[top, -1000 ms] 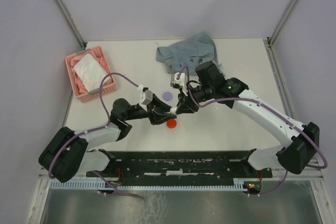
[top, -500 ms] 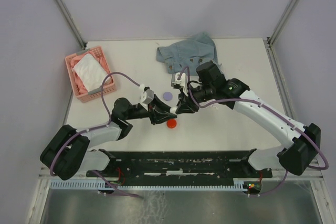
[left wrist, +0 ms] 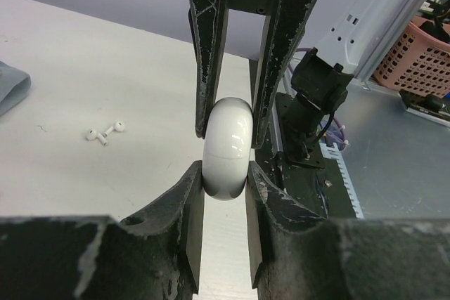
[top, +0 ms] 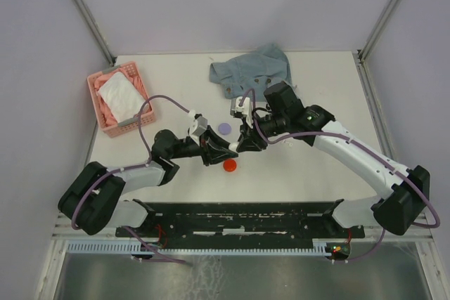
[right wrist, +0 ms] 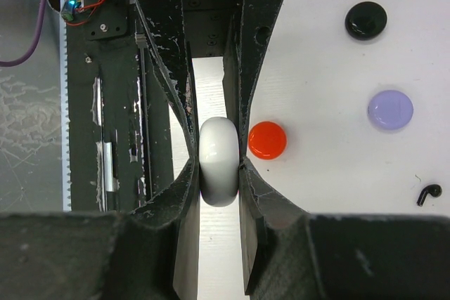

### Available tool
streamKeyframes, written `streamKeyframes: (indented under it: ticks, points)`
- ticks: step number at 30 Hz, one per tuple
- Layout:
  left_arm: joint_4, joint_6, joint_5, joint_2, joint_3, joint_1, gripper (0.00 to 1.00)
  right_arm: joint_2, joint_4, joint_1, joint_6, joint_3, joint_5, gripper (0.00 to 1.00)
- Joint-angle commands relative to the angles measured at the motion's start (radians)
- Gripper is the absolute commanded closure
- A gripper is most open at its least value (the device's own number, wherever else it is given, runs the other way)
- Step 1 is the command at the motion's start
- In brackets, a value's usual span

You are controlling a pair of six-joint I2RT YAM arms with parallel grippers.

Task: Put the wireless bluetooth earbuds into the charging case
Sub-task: Open the charging case.

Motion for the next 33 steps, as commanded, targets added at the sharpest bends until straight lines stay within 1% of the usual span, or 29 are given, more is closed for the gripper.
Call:
streamKeyframes:
  ticks: [1, 5, 11, 13, 16, 19, 21, 24, 27, 29, 33]
  points:
    - [0.119, -0.071, 0.028, -0.001, 0.041, -0.009, 0.67, -0.017, 0.094, 0.003, -0.005, -0.013, 0.005, 0.8]
    - [0.141, -0.089, 0.028, 0.004, 0.042, -0.011, 0.63, -0.022, 0.103, 0.005, -0.002, -0.015, -0.003, 0.8]
    - [0.151, -0.099, 0.029, 0.009, 0.044, -0.02, 0.6, -0.021, 0.109, 0.006, -0.001, -0.018, -0.001, 0.8]
    - [0.145, -0.092, 0.029, 0.011, 0.045, -0.022, 0.65, -0.024, 0.111, 0.006, 0.0, -0.018, 0.003, 0.8]
    - [0.133, -0.081, 0.029, 0.011, 0.045, -0.022, 0.76, -0.032, 0.111, 0.006, 0.004, -0.019, 0.006, 0.78]
    - [0.121, -0.061, 0.028, 0.004, 0.039, -0.023, 0.82, -0.046, 0.112, 0.006, 0.008, -0.023, 0.023, 0.71]
    - [0.096, -0.037, 0.018, -0.006, 0.035, -0.022, 0.85, -0.057, 0.112, 0.006, 0.014, -0.026, 0.044, 0.63]
    - [0.047, 0.01, -0.006, -0.034, 0.029, -0.022, 0.9, -0.072, 0.115, 0.007, 0.02, -0.034, 0.059, 0.53]
    - [0.002, 0.054, -0.028, -0.063, 0.019, -0.022, 0.92, -0.087, 0.137, 0.007, 0.028, -0.047, 0.085, 0.46]
    - [-0.015, 0.076, -0.035, -0.08, 0.012, -0.022, 0.93, -0.093, 0.143, 0.006, 0.031, -0.053, 0.097, 0.43]
    - [-0.037, 0.102, -0.04, -0.1, 0.005, -0.023, 0.96, -0.094, 0.14, 0.006, 0.03, -0.054, 0.12, 0.42]
